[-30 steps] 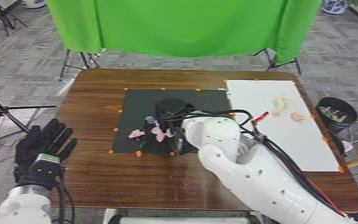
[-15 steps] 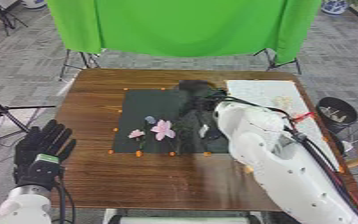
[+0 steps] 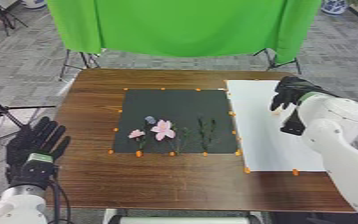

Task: Arrange flowers

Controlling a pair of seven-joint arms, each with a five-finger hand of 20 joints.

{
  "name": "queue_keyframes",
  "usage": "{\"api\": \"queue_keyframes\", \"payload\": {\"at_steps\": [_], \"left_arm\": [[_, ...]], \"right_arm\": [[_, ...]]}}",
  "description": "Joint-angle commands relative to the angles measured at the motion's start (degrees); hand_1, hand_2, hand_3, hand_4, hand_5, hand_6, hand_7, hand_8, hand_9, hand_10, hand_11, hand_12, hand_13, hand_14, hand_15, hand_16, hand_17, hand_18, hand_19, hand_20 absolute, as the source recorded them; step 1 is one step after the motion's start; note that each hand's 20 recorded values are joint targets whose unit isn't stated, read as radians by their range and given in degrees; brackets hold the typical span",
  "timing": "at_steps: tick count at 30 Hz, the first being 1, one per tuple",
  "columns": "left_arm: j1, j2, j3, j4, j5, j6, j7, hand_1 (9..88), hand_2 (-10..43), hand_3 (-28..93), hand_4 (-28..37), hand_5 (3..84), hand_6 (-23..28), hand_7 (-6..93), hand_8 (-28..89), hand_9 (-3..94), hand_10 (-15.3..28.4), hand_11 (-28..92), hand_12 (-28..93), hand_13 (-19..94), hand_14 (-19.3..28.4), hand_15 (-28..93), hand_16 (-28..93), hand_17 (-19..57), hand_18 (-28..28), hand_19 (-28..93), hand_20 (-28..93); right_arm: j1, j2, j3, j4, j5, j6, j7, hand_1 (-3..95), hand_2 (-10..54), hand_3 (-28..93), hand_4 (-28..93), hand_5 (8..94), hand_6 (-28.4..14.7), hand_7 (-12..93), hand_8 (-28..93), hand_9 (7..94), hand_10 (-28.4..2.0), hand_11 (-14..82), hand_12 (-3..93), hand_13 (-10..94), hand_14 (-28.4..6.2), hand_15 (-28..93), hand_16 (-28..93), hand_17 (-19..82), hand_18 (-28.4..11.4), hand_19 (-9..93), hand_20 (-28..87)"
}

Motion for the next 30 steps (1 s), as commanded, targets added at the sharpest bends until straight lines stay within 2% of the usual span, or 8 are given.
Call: {"api": "queue_keyframes", "payload": {"at_steps": [1, 6, 12, 15, 19, 22, 25, 30], "left_arm": [[0.4, 0.16, -0.46, -0.52, -0.19, -0.43, 0.29, 32.2, 15.8, 72, -28.3, 45.5, 9.8, 23.6, -13, 39.9, 15.5, 29, 10, 28, 16.5, 49, -11, -6.8, 15.6, 44, 8], [1.1, -0.25, -1.07, -0.57, -1.78, -0.31, 0.91, 32.0, 15.9, 72, -28.3, 45.5, 9.8, 23.5, -13, 39.4, 15.4, 29, 10, 28, 16.4, 48, -11, -6.7, 15.6, 44, 8], [1.0, -0.53, -0.85, -0.39, -1.7, -0.97, 0.63, 31.8, 16.0, 73, -28.3, 45.5, 9.8, 23.6, -13, 39.1, 15.3, 29, 10, 28, 16.3, 48, -11, -6.7, 15.6, 44, 8], [1.2, 0.45, -0.46, -0.29, -2.92, -1.6, 1.69, 31.7, 15.9, 73, -28.3, 45.5, 9.8, 23.6, -13, 39.1, 15.3, 29, 10, 28, 16.4, 48, -11, -6.7, 15.6, 44, 8], [1.0, 0.44, -0.39, -0.16, -3.02, -1.33, 1.64, 31.7, 15.8, 73, -28.3, 45.5, 9.8, 23.4, -13, 39.0, 15.3, 29, 10, 28, 16.4, 48, -11, -6.7, 15.6, 44, 8], [1.0, 0.0, -0.61, -0.22, -2.55, -1.57, 1.33, 31.7, 15.8, 73, -28.3, 45.5, 9.8, 23.4, -13, 39.0, 15.3, 29, 10, 28, 16.4, 48, -11, -6.7, 15.6, 44, 8], [0.9, -0.19, -0.52, -0.16, -2.18, -1.54, 0.91, 31.6, 15.8, 73, -28.3, 45.5, 9.8, 23.3, -13, 39.0, 15.3, 29, 10, 28, 16.4, 48, -11, -6.7, 15.6, 44, 8], [0.8, 0.59, -0.1, -0.26, -2.96, -1.54, 1.95, 31.5, 15.7, 73, -28.3, 45.5, 9.8, 23.4, -13, 39.3, 15.3, 29, 10, 28, 16.5, 48, -11, -6.7, 15.6, 44, 8]], "right_arm": [[-0.1, -1.2, -1.7, 3.9, -5.6, -1.3, -2.7, 56.1, -9.5, 77, -28, 47.4, -0.3, 15, -13, 49.4, -9.5, 10.2, 12.1, 47, -12.5, 27, 16, 23, -19.8, 67, 24], [1.1, -1.3, -2.9, 6.9, -5.1, 1.0, -4.5, 55.9, -9.5, 77, -28, 46.3, -0.3, 15, -13, 48.4, -9.6, 9.7, 11.9, 47, -12.1, 27, 17, 23, -19.5, 67, 25], [2.8, -1.1, -5.2, 11.1, -5.1, -1.2, -4.8, 55.7, -7.4, 76, -28, 46.7, 0.3, 16, -14, 49.5, -8.2, 10.0, 11.4, 49, -11.2, 27, 17, 24, -19.1, 68, 26], [2.7, -0.6, -6.1, 12.8, -4.9, 1.3, -4.0, 55.6, -4.7, 75, -28, 45.6, 0.1, 16, -14, 48.7, -8.8, 10.1, 11.4, 49, -11.1, 27, 17, 25, -18.8, 69, 27], [1.4, -0.8, -6.1, 14.0, -5.2, 4.3, -4.5, 56.0, 0.0, 74, -28, 47.0, 0.2, 17, -14, 49.8, -8.9, 10.8, 11.5, 50, -10.3, 28, 18, 26, -18.4, 72, 29], [0.6, -1.1, -5.4, 14.2, -2.8, 4.7, -4.1, 56.3, -0.3, 71, -28, 51.8, 0.3, 18, -14, 56.5, -9.5, 13.5, 13.0, 54, -9.6, 31, 21, 27, -18.6, 75, 31], [-0.4, -1.0, -6.3, 14.6, -4.6, 8.0, -5.5, 60.5, -0.7, 60, -28, 60.7, 0.2, 24, -6, 69.5, -8.9, 11.4, 23.9, 61, -7.7, 31, 29, 30, -18.3, 76, 35], [-1.6, -0.2, -7.0, 13.6, -4.7, 11.6, -6.3, 67.5, -0.9, 50, -28, 69.7, 2.1, 32, -1, 82.9, -6.8, 13.1, 39.4, 70, -5.5, 34, 39, 32, -17.1, 77, 39]]}}
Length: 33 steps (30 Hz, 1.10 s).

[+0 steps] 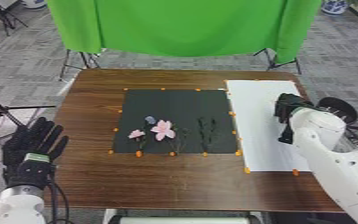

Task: Arrange flowers

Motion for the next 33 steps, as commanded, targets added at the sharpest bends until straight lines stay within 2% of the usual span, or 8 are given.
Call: {"api": "queue_keyframes", "payload": {"at_steps": [1, 12, 16, 19, 23, 29, 30, 33], "left_arm": [[0.4, 0.51, 0.38, -0.11, -0.34, -1.0, 0.85, 31.6, 15.8, 73, -28.3, 45.5, 9.8, 23.3, -13, 39.3, 15.4, 29, 10, 28, 16.5, 48, -11, -6.7, 15.7, 44, 8], [1.0, 0.63, -0.55, -0.28, -0.28, -1.0, 0.58, 31.6, 16.0, 73, -28.3, 45.6, 9.8, 23.2, -13, 40.0, 15.5, 28, 10, 28, 16.5, 48, -11, -6.7, 15.7, 44, 8], [0.3, 1.06, -0.18, -0.25, 0.09, -1.11, 0.35, 31.5, 16.0, 73, -28.3, 45.6, 9.7, 23.2, -13, 40.0, 15.5, 28, 10, 28, 16.5, 48, -11, -6.7, 15.7, 44, 8], [0.0, 1.12, -0.04, -0.19, 0.45, -1.13, -0.27, 31.5, 16.1, 73, -28.3, 45.6, 9.7, 23.2, -13, 39.9, 15.5, 28, 10, 28, 16.5, 48, -11, -6.7, 15.7, 44, 8], [-0.5, 1.31, 0.39, 0.1, 1.29, -2.79, -1.5, 31.4, 16.1, 73, -28.3, 45.6, 9.8, 23.2, -13, 39.8, 15.4, 28, 10, 28, 16.5, 48, -11, -6.7, 15.6, 44, 8], [-0.7, 0.65, 0.26, -0.51, 0.08, -0.66, -2.05, 31.2, 16.0, 72, -28.3, 45.6, 9.7, 23.0, -12, 39.7, 15.3, 28, 10, 28, 16.5, 48, -11, -6.8, 15.8, 44, 8], [-0.8, 0.7, 0.38, -0.17, 0.72, -1.66, -2.33, 31.2, 16.0, 72, -28.3, 45.7, 9.7, 23.0, -12, 39.8, 15.3, 28, 10, 28, 16.6, 48, -11, -6.8, 15.8, 44, 8], [-0.7, 0.55, 0.58, -0.3, 0.51, -1.4, -2.3, 31.1, 16.4, 72, -28.3, 45.9, 9.8, 22.9, -12, 40.0, 15.4, 28, 10, 29, 16.6, 48, -11, -6.8, 15.8, 44, 8]], "right_arm": [[-3.1, 1.0, -1.2, -0.2, -0.9, 3.8, -1.8, 68.5, -1.1, 49, -28, 70.5, 2.3, 32, 0, 83.4, -6.9, 15.5, 40.3, 71, -5.3, 36, 39, 32, -17.2, 77, 40], [-2.2, 2.5, -2.4, -16.1, 14.4, 14.0, -3.5, 61.7, -2.9, 61, -28, 71.8, 1.3, 31, -1, 84.2, -6.6, 15.5, 40.3, 71, -6.2, 38, 37, 33, -18.9, 77, 41], [2.1, -0.1, -7.1, -18.2, 14.2, 10.2, -6.9, 60.9, -2.9, 62, -28, 71.6, 1.0, 31, -1, 84.1, -6.7, 15.3, 40.1, 70, -6.5, 39, 36, 33, -19.2, 78, 41], [5.6, -2.8, -12.1, -16.9, 12.3, 8.9, -9.6, 60.5, -3.0, 63, -28, 71.5, 0.8, 31, -1, 83.8, -6.7, 14.9, 40.1, 70, -6.5, 39, 36, 33, -19.3, 78, 40], [9.0, -4.7, -19.8, -12.2, 12.0, 15.6, -12.7, 59.9, -2.9, 64, -28, 71.4, 0.8, 31, -1, 83.8, -6.7, 14.7, 40.1, 70, -6.7, 39, 36, 33, -19.4, 78, 40], [10.0, -7.4, -24.3, -9.7, 9.8, 13.6, -14.8, 58.4, -3.1, 66, -28, 70.9, 0.8, 32, -2, 83.6, -6.8, 15.0, 39.6, 70, -6.7, 39, 36, 33, -19.5, 77, 39], [10.1, -7.6, -24.9, -9.5, 9.6, 13.3, -14.6, 57.9, -3.2, 67, -28, 70.8, 0.9, 32, -2, 83.4, -6.9, 14.8, 39.4, 70, -6.8, 39, 35, 33, -19.5, 77, 39], [10.7, -7.9, -26.7, -8.1, 6.2, 12.8, -15.7, 57.4, -3.4, 67, -28, 70.5, 0.9, 32, -3, 83.3, -7.0, 14.1, 38.5, 70, -6.8, 38, 35, 32, -19.7, 77, 39]]}}
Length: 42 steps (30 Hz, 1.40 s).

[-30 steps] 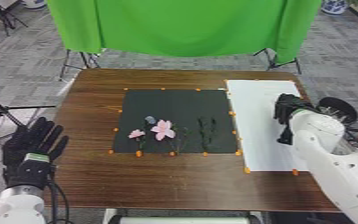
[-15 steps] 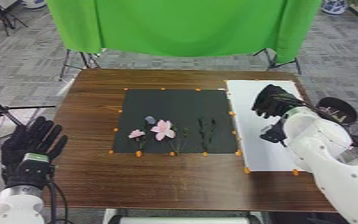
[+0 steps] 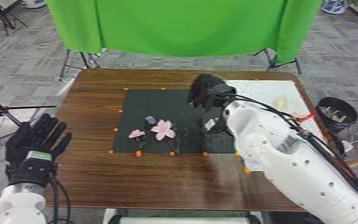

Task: Arrange flowers

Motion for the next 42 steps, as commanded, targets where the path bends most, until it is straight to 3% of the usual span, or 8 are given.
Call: {"api": "queue_keyframes", "payload": {"at_steps": [1, 10, 13, 19, 28, 32, 36, 42], "left_arm": [[0.3, -0.16, 0.03, -0.47, -0.32, -0.05, -1.06, 31.1, 16.4, 72, -28.3, 46.0, 9.8, 22.8, -12, 40.0, 15.3, 28, 10, 29, 16.6, 48, -11, -6.8, 15.8, 44, 8], [-0.7, 0.27, 0.44, -0.33, -1.03, 0.61, -0.68, 30.9, 16.7, 72, -28.3, 46.1, 9.8, 22.7, -12, 40.1, 15.4, 28, 10, 29, 16.7, 48, -11, -6.9, 15.8, 44, 8], [-0.9, 0.05, 0.36, -0.3, -0.06, 0.59, -1.13, 30.9, 16.7, 72, -28.3, 46.1, 9.8, 22.8, -12, 40.2, 15.4, 28, 10, 29, 16.7, 48, -11, -6.8, 15.8, 44, 8], [-0.4, 0.16, -0.19, -0.56, -1.58, 1.57, -0.2, 30.9, 16.9, 72, -28.3, 46.4, 9.8, 22.9, -12, 40.6, 15.5, 28, 10, 29, 16.7, 48, -11, -6.7, 15.8, 44, 8], [-0.8, -0.18, 0.18, -0.38, -1.87, 1.29, -0.48, 31.2, 17.1, 72, -28.3, 46.8, 9.7, 23.1, -12, 41.1, 15.5, 28, 10, 29, 16.7, 49, -11, -6.7, 15.9, 44, 8], [0.2, -0.43, -0.62, -0.7, -1.05, 1.29, -0.65, 31.2, 17.1, 72, -28.3, 46.9, 9.8, 23.2, -12, 41.2, 15.5, 28, 10, 29, 16.8, 49, -11, -6.7, 15.9, 44, 8], [2.4, -0.1, -1.86, -1.14, -2.32, 1.13, 1.15, 31.2, 17.1, 72, -28.3, 46.9, 9.7, 23.2, -13, 41.1, 15.4, 28, 10, 29, 16.8, 49, -11, -6.6, 15.9, 44, 8], [0.9, -0.11, -1.07, -0.61, -1.4, 0.86, -0.15, 31.2, 17.2, 72, -28.3, 46.8, 9.8, 23.1, -12, 41.1, 15.5, 28, 10, 29, 16.8, 49, -11, -6.6, 15.8, 44, 8]], "right_arm": [[0.0, -1.9, -4.2, 1.8, -4.5, -3.4, -1.8, 57.4, -3.4, 67, -28, 70.5, 0.9, 32, -3, 83.3, -7.0, 13.9, 38.4, 70, -6.6, 38, 35, 32, -19.7, 77, 39], [0.1, -2.8, -5.7, 2.6, -5.4, -2.6, -1.2, 57.2, -4.3, 68, -28, 69.2, 1.1, 32, -4, 82.4, -7.3, 10.4, 36.5, 68, -6.0, 34, 36, 32, -19.3, 76, 37], [-0.6, -2.5, -5.3, 2.5, -5.6, -3.2, -0.9, 56.9, -4.9, 68, -28, 68.5, 1.0, 32, -5, 81.9, -7.1, 8.9, 36.1, 68, -6.0, 33, 36, 32, -19.0, 73, 35], [-1.6, -2.8, -3.4, 1.9, -4.5, -7.5, -0.3, 55.6, -8.8, 70, -28, 66.2, 0.8, 32, -6, 78.5, -7.1, 7.6, 32.3, 66, -6.6, 29, 34, 30, -17.8, 64, 28], [-2.3, -2.1, -2.1, 0.1, -3.9, -8.5, 0.6, 50.9, -9.5, 73, -28, 65.1, 0.5, 28, -5, 73.2, -8.8, 14.0, 24.4, 64, -8.9, 31, 26, 29, -17.1, 60, 23], [-6.6, 1.0, 4.0, -7.0, -3.8, -15.8, 0.4, 47.8, -9.5, 76, -28, 62.8, 0.4, 26, -8, 69.1, -10.8, 18.8, 19.1, 62, -9.6, 36, 23, 28, -18.9, 69, 28], [-8.6, 2.1, 5.5, -11.5, -8.4, -22.2, -1.2, 43.0, -9.5, 76, -28, 63.6, 0.0, 25, -15, 69.4, -11.5, 20.8, 18.4, 64, -9.9, 46, 23, 29, -20.4, 76, 33], [-10.2, 1.1, 5.3, -12.9, -11.5, -28.3, -1.4, 41.5, -9.5, 71, -28, 63.3, -0.8, 23, -14, 68.0, -12.4, 19.9, 18.7, 63, -10.4, 50, 24, 30, -21.6, 80, 38]]}}
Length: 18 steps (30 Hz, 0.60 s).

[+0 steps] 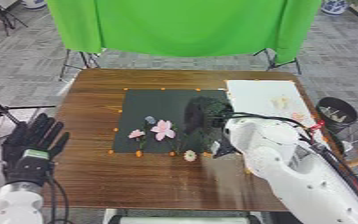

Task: Arrange flowers

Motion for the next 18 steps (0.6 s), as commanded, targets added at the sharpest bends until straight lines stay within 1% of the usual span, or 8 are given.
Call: {"api": "queue_keyframes", "payload": {"at_steps": [1, 2, 4, 7, 9, 11, 14, 18], "left_arm": [[-0.4, -0.03, 0.61, 0.23, 0.22, -0.01, -0.72, 31.3, 17.2, 72, -28.3, 46.8, 9.8, 23.1, -12, 41.1, 15.4, 28, 10, 29, 16.8, 49, -11, -6.6, 15.9, 44, 8], [-0.4, 0.19, 0.67, 0.24, 0.11, -0.18, -0.55, 31.3, 17.2, 72, -28.3, 46.8, 9.8, 23.1, -12, 41.1, 15.5, 28, 10, 29, 16.8, 49, -11, -6.6, 15.8, 44, 8], [-0.7, 0.09, 0.77, 0.32, 0.32, -0.08, -1.04, 31.3, 17.2, 72, -28.3, 46.8, 9.7, 23.1, -12, 41.1, 15.4, 28, 10, 29, 16.8, 49, -11, -6.6, 15.8, 44, 8], [-1.0, -0.9, 1.31, 0.33, 0.92, -0.11, -2.02, 31.2, 17.2, 72, -28.3, 46.8, 9.7, 23.2, -12, 41.1, 15.5, 28, 10, 29, 16.8, 49, -11, -6.6, 15.9, 44, 8], [-0.5, -1.03, 1.38, 0.25, 0.71, -0.24, -1.84, 31.1, 17.2, 72, -28.3, 46.7, 9.7, 23.1, -12, 41.1, 15.4, 28, 10, 29, 16.8, 49, -11, -6.6, 15.8, 44, 8], [-0.5, -1.24, 1.33, 0.2, 0.94, 0.02, -2.05, 31.2, 17.2, 72, -28.3, 46.8, 9.8, 23.1, -12, 41.1, 15.5, 28, 10, 29, 16.8, 49, -11, -6.6, 15.8, 44, 8], [-0.3, -1.39, 1.28, 0.14, 1.24, -0.1, -2.22, 31.1, 17.1, 72, -28.3, 46.8, 9.7, 23.1, -12, 41.1, 15.5, 28, 10, 29, 16.8, 49, -11, -6.6, 15.9, 44, 8], [-0.4, -1.24, 1.7, 0.16, 0.7, 0.04, -1.95, 31.1, 17.1, 72, -28.3, 46.8, 9.8, 23.1, -12, 41.1, 15.4, 28, 10, 29, 16.8, 49, -11, -6.6, 15.9, 44, 8]], "right_arm": [[-2.0, -0.1, -2.0, -0.6, -5.4, -3.4, -1.6, 41.6, -9.5, 70, -28, 63.3, -0.8, 23, -14, 67.9, -12.4, 19.9, 18.7, 63, -10.4, 50, 24, 30, -21.6, 80, 38], [-2.4, 0.0, -2.4, -0.7, -5.9, -2.9, -1.7, 41.8, -9.5, 69, -28, 63.2, -0.8, 23, -14, 67.9, -12.3, 19.9, 18.7, 63, -10.4, 50, 24, 30, -21.6, 80, 39], [-3.1, 0.2, -3.1, -1.2, -6.7, -2.0, -1.0, 42.5, -9.5, 67, -28, 63.1, -0.7, 23, -14, 68.0, -12.2, 20.0, 18.7, 63, -10.3, 50, 24, 30, -21.7, 80, 39], [-4.4, 0.2, -3.5, -1.6, -8.8, -1.5, -0.5, 44.4, -9.5, 64, -28, 63.6, -0.7, 23, -14, 68.1, -11.9, 20.0, 18.6, 64, -10.0, 51, 24, 30, -21.8, 80, 40], [-4.7, -0.2, -3.4, -1.6, -8.3, -2.9, 0.1, 46.7, -9.5, 62, -28, 63.9, -0.7, 23, -14, 68.2, -11.8, 20.0, 18.5, 64, -9.9, 51, 24, 30, -21.8, 80, 40], [-5.5, -0.1, -3.4, -2.0, -8.5, -2.4, 0.1, 48.1, -9.5, 60, -28, 64.1, -0.6, 23, -14, 68.2, -11.7, 19.9, 18.4, 64, -9.8, 51, 24, 30, -21.9, 80, 40], [-6.1, -0.3, -3.6, -2.5, -9.5, -3.5, 0.1, 48.9, -9.5, 59, -28, 65.0, -0.4, 23, -14, 68.6, -11.4, 19.8, 18.4, 65, -9.9, 51, 24, 31, -21.9, 81, 40], [-7.0, -1.1, -3.7, -2.3, -9.2, -4.9, -0.1, 49.6, -9.5, 59, -28, 66.3, -0.3, 22, -14, 69.8, -11.4, 19.7, 18.4, 65, -9.6, 51, 24, 31, -22.0, 82, 42]]}}
